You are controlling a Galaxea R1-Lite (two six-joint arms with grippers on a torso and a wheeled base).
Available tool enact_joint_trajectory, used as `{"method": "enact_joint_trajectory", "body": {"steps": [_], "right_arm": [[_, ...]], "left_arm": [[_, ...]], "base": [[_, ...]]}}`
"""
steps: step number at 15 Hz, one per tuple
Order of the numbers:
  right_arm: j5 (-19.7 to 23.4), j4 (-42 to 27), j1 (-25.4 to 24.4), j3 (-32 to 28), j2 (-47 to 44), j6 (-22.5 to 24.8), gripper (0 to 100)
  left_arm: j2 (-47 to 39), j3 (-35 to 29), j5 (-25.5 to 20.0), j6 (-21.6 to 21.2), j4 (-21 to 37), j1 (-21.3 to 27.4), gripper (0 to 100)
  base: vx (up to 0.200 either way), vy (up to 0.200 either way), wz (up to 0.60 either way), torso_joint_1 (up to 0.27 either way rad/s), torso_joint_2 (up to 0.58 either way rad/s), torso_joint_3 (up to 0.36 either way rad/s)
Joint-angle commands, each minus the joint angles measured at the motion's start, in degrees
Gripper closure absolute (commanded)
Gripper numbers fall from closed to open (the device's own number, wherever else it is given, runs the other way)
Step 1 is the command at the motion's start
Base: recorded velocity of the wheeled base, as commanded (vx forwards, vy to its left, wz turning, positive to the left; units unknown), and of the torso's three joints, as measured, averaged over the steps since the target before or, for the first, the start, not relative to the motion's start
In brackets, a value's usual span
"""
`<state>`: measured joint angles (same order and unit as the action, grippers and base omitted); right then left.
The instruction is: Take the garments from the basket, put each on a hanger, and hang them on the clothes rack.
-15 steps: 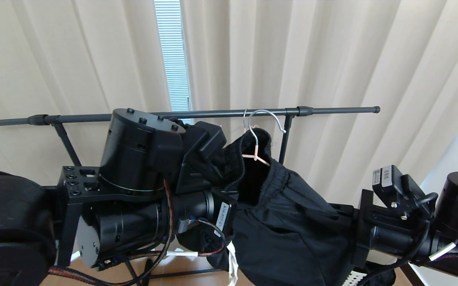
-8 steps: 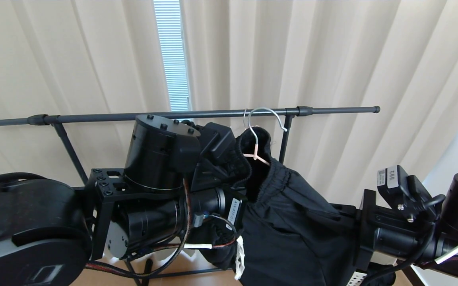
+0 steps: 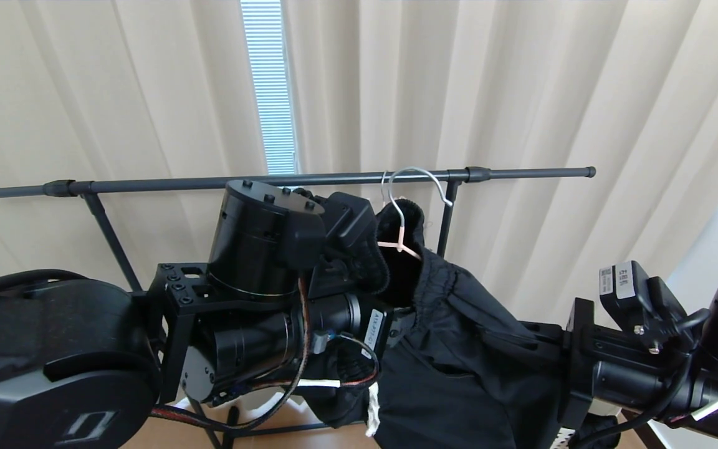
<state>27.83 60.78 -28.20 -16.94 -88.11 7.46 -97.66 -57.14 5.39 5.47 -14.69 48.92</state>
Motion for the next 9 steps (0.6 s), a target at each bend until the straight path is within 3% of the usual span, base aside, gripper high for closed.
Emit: {"method": "enact_joint_trajectory", "body": {"steps": [1,4,9], "right_arm": [[0.03,0.04,-0.02,0.33,0.31,0.01,100],[0.03,0.04,-0.02,0.33,0.31,0.10,100],[0.12,0.04,0.16,0.07,0.14,-0.17,100]], "left_arm": [[-0.08,0.27,0.15,-0.02,-0.78,0.21,0],[0.28,0.45,0.24,0.06,-0.78,0.30,0],[7.92,5.63,0.24,-0.11,-0.69,0.30,0]], "base": [[0.000,0.000,0.00,0.000,0.00,0.000],[0.000,0.000,0.00,0.000,0.00,0.000],[0.000,0.000,0.00,0.000,0.00,0.000]]}}
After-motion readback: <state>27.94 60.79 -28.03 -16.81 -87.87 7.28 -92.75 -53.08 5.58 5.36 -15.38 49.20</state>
